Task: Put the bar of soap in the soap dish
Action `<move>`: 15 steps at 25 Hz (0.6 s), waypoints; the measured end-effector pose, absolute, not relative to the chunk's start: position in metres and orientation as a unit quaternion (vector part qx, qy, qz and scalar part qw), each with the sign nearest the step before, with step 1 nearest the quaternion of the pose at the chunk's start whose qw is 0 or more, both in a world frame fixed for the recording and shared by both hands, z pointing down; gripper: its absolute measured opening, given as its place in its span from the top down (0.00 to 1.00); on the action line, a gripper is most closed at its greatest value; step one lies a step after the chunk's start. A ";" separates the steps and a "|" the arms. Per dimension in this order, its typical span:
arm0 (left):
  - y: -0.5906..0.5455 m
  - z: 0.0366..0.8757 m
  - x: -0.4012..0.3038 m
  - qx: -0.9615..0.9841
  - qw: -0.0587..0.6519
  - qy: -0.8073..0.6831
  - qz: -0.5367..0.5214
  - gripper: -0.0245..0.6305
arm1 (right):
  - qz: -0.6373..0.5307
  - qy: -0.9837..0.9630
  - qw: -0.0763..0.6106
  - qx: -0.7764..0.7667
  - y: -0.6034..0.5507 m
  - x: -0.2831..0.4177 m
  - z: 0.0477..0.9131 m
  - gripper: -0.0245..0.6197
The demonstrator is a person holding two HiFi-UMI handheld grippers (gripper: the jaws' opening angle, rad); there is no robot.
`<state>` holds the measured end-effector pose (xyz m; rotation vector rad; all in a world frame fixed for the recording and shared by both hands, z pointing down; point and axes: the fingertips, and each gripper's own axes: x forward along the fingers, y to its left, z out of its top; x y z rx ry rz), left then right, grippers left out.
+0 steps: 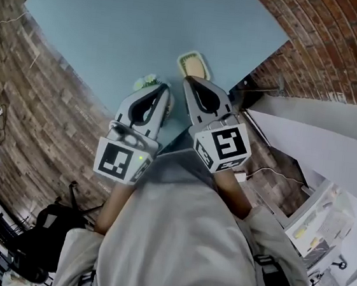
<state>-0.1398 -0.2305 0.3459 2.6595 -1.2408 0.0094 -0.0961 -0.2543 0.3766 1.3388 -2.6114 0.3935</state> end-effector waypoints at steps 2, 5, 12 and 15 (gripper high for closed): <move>-0.227 0.342 -0.141 0.902 0.096 -0.420 0.004 0.96 | 0.127 -0.880 0.082 0.450 -0.247 -0.098 0.365 0.94; -0.222 0.336 -0.146 0.901 0.090 -0.424 0.004 0.96 | 0.118 -0.884 0.068 0.447 -0.238 -0.102 0.349 0.94; -0.209 0.314 -0.155 0.901 0.071 -0.427 -0.008 0.96 | 0.089 -0.884 0.052 0.456 -0.216 -0.107 0.318 0.94; -0.199 0.305 -0.157 0.904 0.061 -0.423 -0.011 0.96 | 0.081 -0.884 0.049 0.459 -0.208 -0.109 0.309 0.94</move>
